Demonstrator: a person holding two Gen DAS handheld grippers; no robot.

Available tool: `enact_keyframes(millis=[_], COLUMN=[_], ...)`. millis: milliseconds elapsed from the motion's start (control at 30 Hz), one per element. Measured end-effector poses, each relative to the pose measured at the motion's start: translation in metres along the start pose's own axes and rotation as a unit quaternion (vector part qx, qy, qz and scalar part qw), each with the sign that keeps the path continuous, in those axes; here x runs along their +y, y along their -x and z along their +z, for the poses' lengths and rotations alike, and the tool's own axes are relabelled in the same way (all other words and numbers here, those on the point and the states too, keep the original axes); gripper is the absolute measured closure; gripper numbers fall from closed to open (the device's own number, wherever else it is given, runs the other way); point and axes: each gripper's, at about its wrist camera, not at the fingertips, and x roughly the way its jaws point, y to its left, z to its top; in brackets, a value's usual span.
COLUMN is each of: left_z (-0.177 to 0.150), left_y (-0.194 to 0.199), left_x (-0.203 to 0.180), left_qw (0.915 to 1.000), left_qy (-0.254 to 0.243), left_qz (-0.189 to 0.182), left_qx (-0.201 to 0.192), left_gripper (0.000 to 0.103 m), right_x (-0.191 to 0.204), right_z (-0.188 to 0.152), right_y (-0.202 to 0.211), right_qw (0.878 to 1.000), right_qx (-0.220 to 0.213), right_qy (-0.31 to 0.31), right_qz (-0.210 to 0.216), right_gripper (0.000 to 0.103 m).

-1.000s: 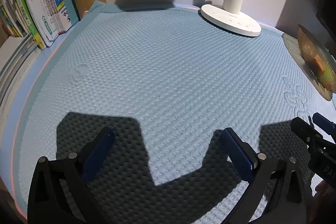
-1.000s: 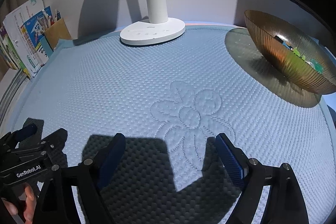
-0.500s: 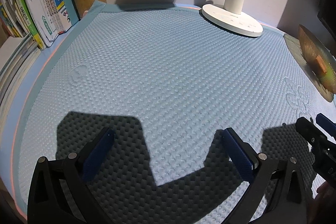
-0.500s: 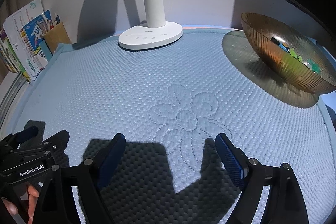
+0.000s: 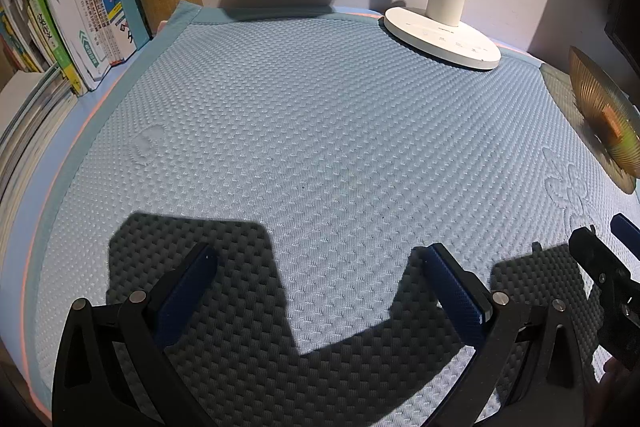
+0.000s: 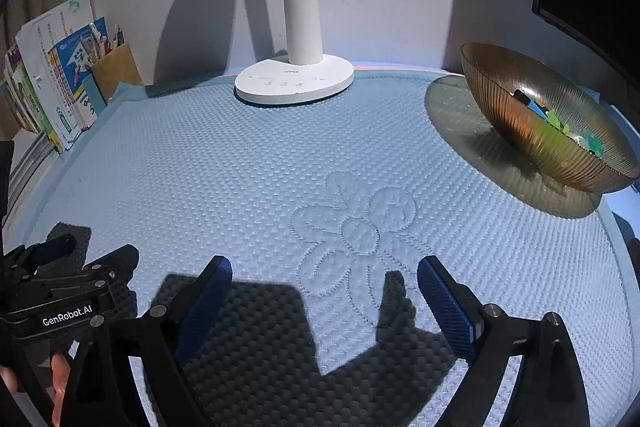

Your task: Organize rigid objects

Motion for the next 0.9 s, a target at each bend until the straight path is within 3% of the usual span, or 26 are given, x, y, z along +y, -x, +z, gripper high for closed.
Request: enact_keyframes(millis=[267,400,900], left_z=[-0.001,-0.003,-0.003], left_y=[0.001,0.002,0.002], left_x=[-0.001,0.002,0.002], left_qw=[0.9999,0.9991,0.9989], left_qy=[-0.01,-0.034,-0.037], left_qz=[-0.004,-0.025,-0.028], left_qx=[0.001,-0.004,-0.009], left_gripper=[0.0,0.0,0.0], right_x=[-0.001,0.0,-0.004], right_z=[0.001,0.001,0.002], right_y=[-0.004,-0.005,-0.012], right_qw=[1.0,1.0,0.999], right_qx=[0.011,0.014,0.032], right_qy=[-0.006,-0.003,-0.007], right_qz=[0.006,0.007,0.015], right_gripper=[0.007,0.007,0.007])
